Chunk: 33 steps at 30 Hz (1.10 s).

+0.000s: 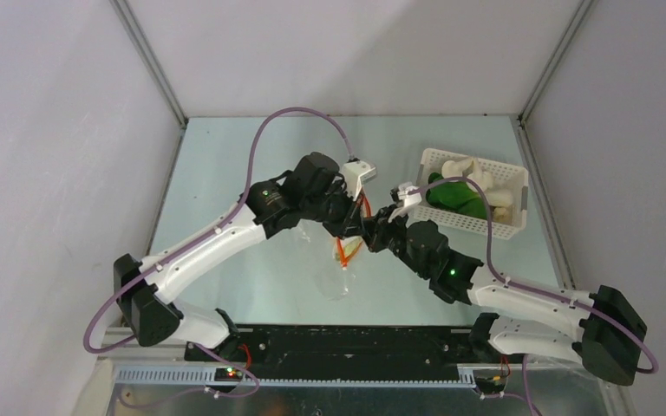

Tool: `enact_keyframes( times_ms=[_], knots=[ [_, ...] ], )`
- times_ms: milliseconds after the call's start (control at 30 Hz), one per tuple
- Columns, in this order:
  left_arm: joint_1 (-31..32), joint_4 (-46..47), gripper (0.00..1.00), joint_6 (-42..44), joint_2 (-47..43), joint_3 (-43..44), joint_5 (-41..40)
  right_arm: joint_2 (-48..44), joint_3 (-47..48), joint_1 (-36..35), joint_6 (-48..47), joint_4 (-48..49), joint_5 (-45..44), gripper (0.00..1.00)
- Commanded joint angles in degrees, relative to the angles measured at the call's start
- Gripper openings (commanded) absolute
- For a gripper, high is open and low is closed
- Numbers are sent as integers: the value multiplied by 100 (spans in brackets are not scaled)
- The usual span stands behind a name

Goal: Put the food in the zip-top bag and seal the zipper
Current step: Adjust the fake vegetable in the zipper food storage bag.

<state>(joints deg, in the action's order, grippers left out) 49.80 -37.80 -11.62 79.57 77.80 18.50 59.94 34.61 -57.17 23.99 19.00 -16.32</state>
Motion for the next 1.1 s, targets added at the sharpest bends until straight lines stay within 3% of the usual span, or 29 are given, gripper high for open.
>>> enact_keyframes(
  times_ms=[0, 367, 600, 733, 933, 1067],
  knots=[
    [81, 728, 2, -117, -4, 228, 503, 191, 107, -103, 58, 769, 202, 0],
    [82, 1189, 0, -251, -549, -19, 765, 755, 107, -107, 242, 711, -166, 0],
    [66, 1151, 0, -280, -680, -174, 292, 545, 168, -110, 262, 457, -168, 9],
    [26, 1359, 0, -400, -844, -351, 126, 328, 232, -102, 130, 47, -197, 20],
    [-170, 1429, 0, -655, -863, -510, -404, -164, 446, -102, 5, -903, -24, 53],
    [-248, 1639, 0, -722, -892, -656, -298, -673, 465, -106, 25, -1433, -221, 68]
  ],
)
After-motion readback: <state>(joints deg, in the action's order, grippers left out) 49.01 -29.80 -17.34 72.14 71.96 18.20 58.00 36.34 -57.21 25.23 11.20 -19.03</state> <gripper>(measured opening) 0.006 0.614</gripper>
